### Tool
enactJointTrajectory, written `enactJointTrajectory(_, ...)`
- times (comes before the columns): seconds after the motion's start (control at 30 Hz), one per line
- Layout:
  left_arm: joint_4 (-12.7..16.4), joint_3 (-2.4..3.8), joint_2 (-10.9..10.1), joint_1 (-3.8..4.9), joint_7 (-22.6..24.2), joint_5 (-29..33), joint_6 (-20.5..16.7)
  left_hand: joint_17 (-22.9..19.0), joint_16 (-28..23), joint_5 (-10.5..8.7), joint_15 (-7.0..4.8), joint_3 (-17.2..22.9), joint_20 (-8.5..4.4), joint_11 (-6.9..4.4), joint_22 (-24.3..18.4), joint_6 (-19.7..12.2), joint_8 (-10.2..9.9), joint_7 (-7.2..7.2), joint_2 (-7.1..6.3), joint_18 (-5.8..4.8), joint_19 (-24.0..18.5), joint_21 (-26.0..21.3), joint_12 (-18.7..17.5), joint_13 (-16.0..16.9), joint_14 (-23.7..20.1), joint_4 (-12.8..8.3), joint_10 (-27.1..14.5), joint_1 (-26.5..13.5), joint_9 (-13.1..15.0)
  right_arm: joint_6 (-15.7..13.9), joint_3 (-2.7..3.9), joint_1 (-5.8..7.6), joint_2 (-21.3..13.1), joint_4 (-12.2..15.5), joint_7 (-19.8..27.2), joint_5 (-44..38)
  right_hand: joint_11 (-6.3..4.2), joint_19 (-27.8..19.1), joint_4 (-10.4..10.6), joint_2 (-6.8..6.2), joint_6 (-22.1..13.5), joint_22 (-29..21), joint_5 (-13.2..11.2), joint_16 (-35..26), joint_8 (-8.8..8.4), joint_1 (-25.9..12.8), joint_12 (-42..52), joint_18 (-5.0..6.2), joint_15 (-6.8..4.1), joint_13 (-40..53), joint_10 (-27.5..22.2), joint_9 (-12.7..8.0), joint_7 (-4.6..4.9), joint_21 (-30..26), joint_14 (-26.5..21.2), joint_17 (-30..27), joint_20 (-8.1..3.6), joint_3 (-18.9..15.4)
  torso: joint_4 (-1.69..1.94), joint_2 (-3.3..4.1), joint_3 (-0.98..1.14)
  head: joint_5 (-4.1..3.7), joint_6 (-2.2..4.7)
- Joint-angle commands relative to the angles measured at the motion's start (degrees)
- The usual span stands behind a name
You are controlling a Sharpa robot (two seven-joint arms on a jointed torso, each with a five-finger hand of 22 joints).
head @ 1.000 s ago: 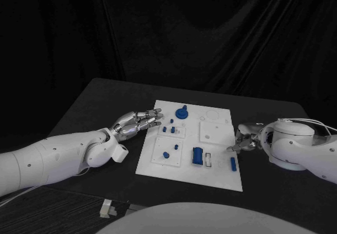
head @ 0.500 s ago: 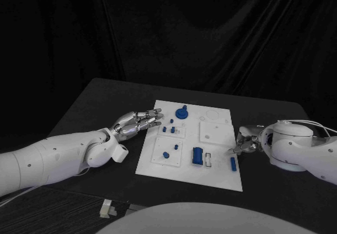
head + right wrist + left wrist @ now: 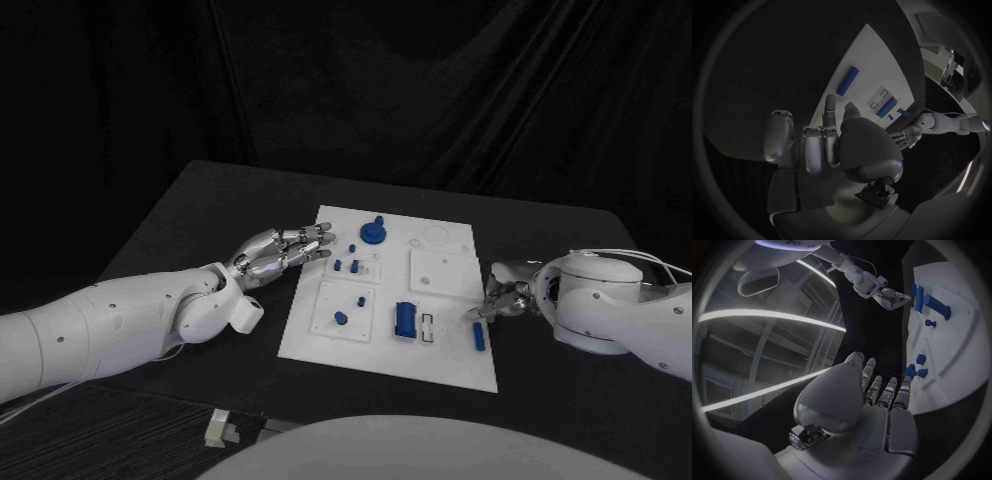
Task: Assemble the parts on the task board
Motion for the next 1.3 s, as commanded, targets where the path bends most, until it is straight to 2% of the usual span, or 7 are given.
enactJointTrajectory(0.03, 0.04, 0.05, 0.14, -0.09, 2.74, 0.34, 0.26, 0.53, 0.83, 1.10, 0.11, 3.69, 0.11, 0.30, -0.03, 0.41, 0.87, -0.10, -0.70, -0.76, 0.27, 0.00, 0.90, 0.23, 0.36, -0.38, 0.28, 0.25, 0.46, 0.05, 0.01, -0.29, -0.05, 0.08, -1.14, 0.38, -0.21, -0.29, 0.38, -0.38, 1.02, 10.18, -0.95, -0.51, -0.55, -1.32, -0.14, -0.55, -0.05, 14.76, 6.36, -0.52, 0.22, -0.59, 5.90, 12.66, -0.08, 1.84, -0.01, -0.01, 0.00, 0.02, 0.00)
enactJointTrajectory(0.47, -0.12, 0.05, 0.23, -0.13, 2.29, 0.34, 0.40, 0.52, 0.80, 1.11, 0.24, 3.82, 0.12, 0.39, -0.20, 0.20, 0.82, -0.03, -0.73, -0.78, 0.16, -0.05, 0.75, 0.19, 0.33, -0.34, 0.22, 0.22, 0.43, 0.01, 0.00, -0.98, 0.30, -0.05, -1.18, 1.83, -0.31, -0.44, 0.28, -0.42, 0.96, 10.05, -0.68, -0.78, -0.76, -1.23, -0.14, -0.46, -0.07, 14.76, 6.36, -0.53, 0.18, -1.03, 5.82, 12.24, -0.11, 2.03, 0.01, 0.01, -0.01, -0.03, 0.00)
enactJointTrajectory(0.77, -0.15, 0.05, 0.24, -0.15, 2.13, 0.34, 0.47, 0.52, 0.80, 1.11, 0.24, 3.82, 0.12, 0.39, -0.20, 0.20, 0.82, -0.03, -0.73, -0.78, 0.16, -0.05, 0.75, 0.19, 0.33, -0.34, 0.22, 0.22, 0.43, 0.12, -0.01, -2.01, 0.59, -0.34, -1.18, 2.38, -0.22, -0.69, -0.84, -1.08, -0.05, 9.82, 2.49, -1.09, -2.46, -0.23, -0.14, -0.34, 0.22, 14.76, 6.36, -0.63, 0.41, -1.84, 5.71, 11.70, 0.03, 3.23, -0.01, -0.01, 0.00, 0.08, 0.00)
enactJointTrajectory(0.97, -0.14, 0.05, 0.21, -0.16, 1.99, 0.34, 0.53, 0.52, 0.79, 1.11, 0.28, 3.89, 0.12, 0.42, -0.25, 0.18, 0.82, 0.00, -0.74, -0.79, 0.12, -0.07, 0.75, 0.19, 0.32, -0.33, 0.20, 0.21, 0.42, -0.18, -0.01, -2.66, 0.82, -0.53, -1.18, 2.68, 0.11, -1.38, -2.50, -1.71, -1.87, 9.19, 6.28, -1.98, -4.52, 1.62, -0.14, 0.05, 0.76, 14.76, 6.36, -1.03, 0.99, -4.04, 5.40, 10.30, 0.48, 4.82, -0.01, -0.03, 0.01, 0.13, 0.00)
enactJointTrajectory(1.1, -0.16, 0.05, 0.22, -0.17, 1.87, 0.34, 0.59, 0.52, 0.79, 1.11, 0.28, 3.89, 0.12, 0.42, -0.25, 0.18, 0.82, 0.00, -0.74, -0.79, 0.12, -0.07, 0.75, 0.19, 0.32, -0.33, 0.20, 0.21, 0.42, -0.43, -0.01, -2.88, 0.98, -0.65, -1.18, 2.76, 0.41, -1.68, -5.00, -2.41, -3.44, 8.87, 11.44, -2.37, -6.03, 4.60, -0.14, 0.25, 1.03, 14.76, 6.36, -1.15, 1.45, -5.24, 5.28, 9.68, 0.78, 7.17, 0.01, -0.01, -0.01, 0.10, 0.00)
enactJointTrajectory(1.2, -0.16, 0.05, 0.23, -0.18, 1.80, 0.34, 0.65, 0.53, 0.82, 1.12, 0.30, 3.93, 0.12, 0.44, -0.29, 0.19, 0.82, 0.02, -0.75, -0.79, 0.10, -0.08, 0.77, 0.19, 0.33, -0.33, 0.20, 0.20, 0.42, -0.53, -0.01, -2.94, 1.08, -0.67, -1.18, 2.78, 0.72, -1.90, -6.37, -2.89, -4.50, 8.63, 13.54, -2.63, -6.71, 5.84, -0.14, 0.39, 1.27, 14.76, 6.36, -1.02, 1.80, -6.16, 5.19, 9.27, 0.97, 8.60, 0.00, 0.00, -0.01, 0.19, 0.00)
enactJointTrajectory(1.3, -0.18, 0.05, 0.25, -0.19, 1.71, 0.34, 0.67, 0.52, 0.80, 1.12, 0.31, 3.96, 0.13, 0.46, -0.36, 0.15, 0.81, 0.03, -0.75, -0.80, 0.06, -0.10, 0.75, 0.19, 0.32, -0.32, 0.19, 0.20, 0.42, -0.98, -0.01, -2.98, 1.17, -0.58, -1.14, 2.98, 0.90, -2.00, -7.18, -3.13, -5.07, 8.53, 14.41, -2.74, -6.89, 6.45, -0.14, 0.44, 1.41, 14.76, 6.36, -0.88, 1.99, -6.58, 5.15, 9.09, 1.09, 9.46, 0.00, -0.01, 0.00, 0.20, 0.00)
